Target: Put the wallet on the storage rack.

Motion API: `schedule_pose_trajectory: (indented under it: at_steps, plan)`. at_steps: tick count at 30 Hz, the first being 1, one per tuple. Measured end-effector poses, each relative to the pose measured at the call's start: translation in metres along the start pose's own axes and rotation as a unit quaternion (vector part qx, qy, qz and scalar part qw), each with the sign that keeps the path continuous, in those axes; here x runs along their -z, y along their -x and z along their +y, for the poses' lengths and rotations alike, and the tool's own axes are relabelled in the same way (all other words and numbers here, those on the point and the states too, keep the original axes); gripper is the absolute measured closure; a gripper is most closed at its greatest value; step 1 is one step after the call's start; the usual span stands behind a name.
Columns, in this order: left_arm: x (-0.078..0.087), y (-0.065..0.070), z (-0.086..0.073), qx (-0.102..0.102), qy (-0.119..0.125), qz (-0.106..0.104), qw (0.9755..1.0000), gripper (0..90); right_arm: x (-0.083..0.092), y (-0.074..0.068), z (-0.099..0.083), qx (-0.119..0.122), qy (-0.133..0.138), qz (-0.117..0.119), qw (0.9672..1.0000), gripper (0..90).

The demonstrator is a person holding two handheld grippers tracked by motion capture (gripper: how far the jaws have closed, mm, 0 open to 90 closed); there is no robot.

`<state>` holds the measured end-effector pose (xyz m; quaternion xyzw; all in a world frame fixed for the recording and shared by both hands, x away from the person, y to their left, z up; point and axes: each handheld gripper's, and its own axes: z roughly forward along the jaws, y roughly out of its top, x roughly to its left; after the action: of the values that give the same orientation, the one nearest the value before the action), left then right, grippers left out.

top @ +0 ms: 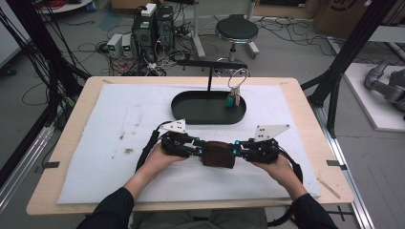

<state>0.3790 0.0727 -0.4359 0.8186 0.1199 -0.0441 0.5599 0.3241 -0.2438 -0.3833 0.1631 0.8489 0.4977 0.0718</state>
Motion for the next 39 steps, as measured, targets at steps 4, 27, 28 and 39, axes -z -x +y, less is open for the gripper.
schedule_pose_trajectory:
  at_steps: [4, 27, 28, 39]
  plan:
    - [-0.002, 0.007, 0.003, -0.033, -0.003, 0.002, 0.9995, 67.6, 0.008, 0.006, -0.003, -0.012, 0.018, -0.004, 0.9998, 60.1]
    - [0.01, 0.023, 0.006, -0.029, 0.043, 0.002, 0.9987, 56.9, -0.006, 0.017, -0.017, -0.038, -0.024, 0.057, 0.9974, 68.7]
    - [0.01, 0.023, 0.006, -0.029, 0.043, 0.002, 0.9987, 51.8, -0.006, 0.017, -0.017, -0.038, -0.024, 0.057, 0.9974, 68.7]
    - [0.015, 0.032, 0.013, -0.047, 0.059, -0.05, 0.9959, 49.7, 0.006, 0.008, -0.004, -0.005, 0.015, 0.089, 0.9959, 68.7]
